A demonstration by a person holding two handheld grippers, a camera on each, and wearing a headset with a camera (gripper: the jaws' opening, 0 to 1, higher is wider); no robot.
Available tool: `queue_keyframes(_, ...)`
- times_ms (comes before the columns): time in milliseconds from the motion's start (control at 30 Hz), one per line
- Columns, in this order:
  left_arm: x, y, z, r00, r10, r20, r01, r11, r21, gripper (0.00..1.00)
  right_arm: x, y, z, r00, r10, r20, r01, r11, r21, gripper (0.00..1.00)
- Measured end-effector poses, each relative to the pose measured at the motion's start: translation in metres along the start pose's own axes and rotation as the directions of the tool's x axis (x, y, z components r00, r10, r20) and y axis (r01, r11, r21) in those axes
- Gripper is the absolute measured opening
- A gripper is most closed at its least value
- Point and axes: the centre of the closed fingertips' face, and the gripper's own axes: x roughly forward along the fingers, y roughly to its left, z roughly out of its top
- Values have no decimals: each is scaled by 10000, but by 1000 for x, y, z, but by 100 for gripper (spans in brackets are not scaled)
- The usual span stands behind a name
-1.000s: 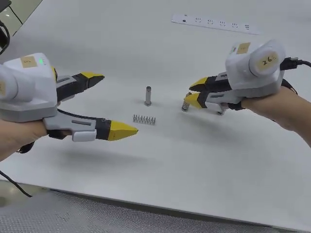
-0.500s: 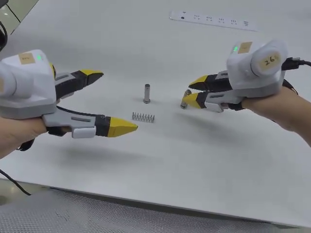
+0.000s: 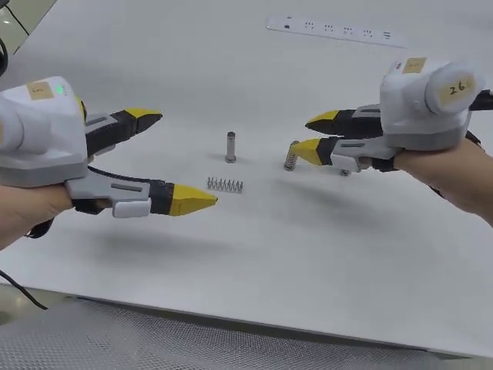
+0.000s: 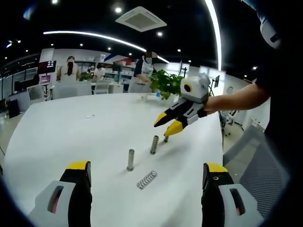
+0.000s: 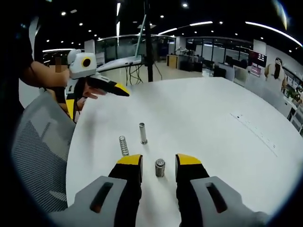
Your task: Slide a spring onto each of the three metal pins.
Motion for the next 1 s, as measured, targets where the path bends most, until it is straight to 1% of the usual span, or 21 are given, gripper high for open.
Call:
queue_keyframes(67,0,0,0,10000,16,14,-16,10000,-8,95,-2,1,2,10000,26,94,-28,9999,141,26)
queue_keyframes(267,-1,1,1,10000,32,31,-32,10000,0,96,-7,7,7,9996,107,257,-111,9998,152,26)
queue_keyframes(667,0,1,3,10000,-28,5,28,10000,42,96,-14,16,7,9993,206,311,-206,9998,-8,26)
queue_keyframes(800,1,0,3,10000,-84,16,84,9999,67,95,-15,19,5,9994,186,286,-183,9998,-118,26)
queue_keyframes(1000,2,-2,5,9999,-136,0,136,9999,82,95,-16,24,1,9991,300,296,-300,9995,10,25)
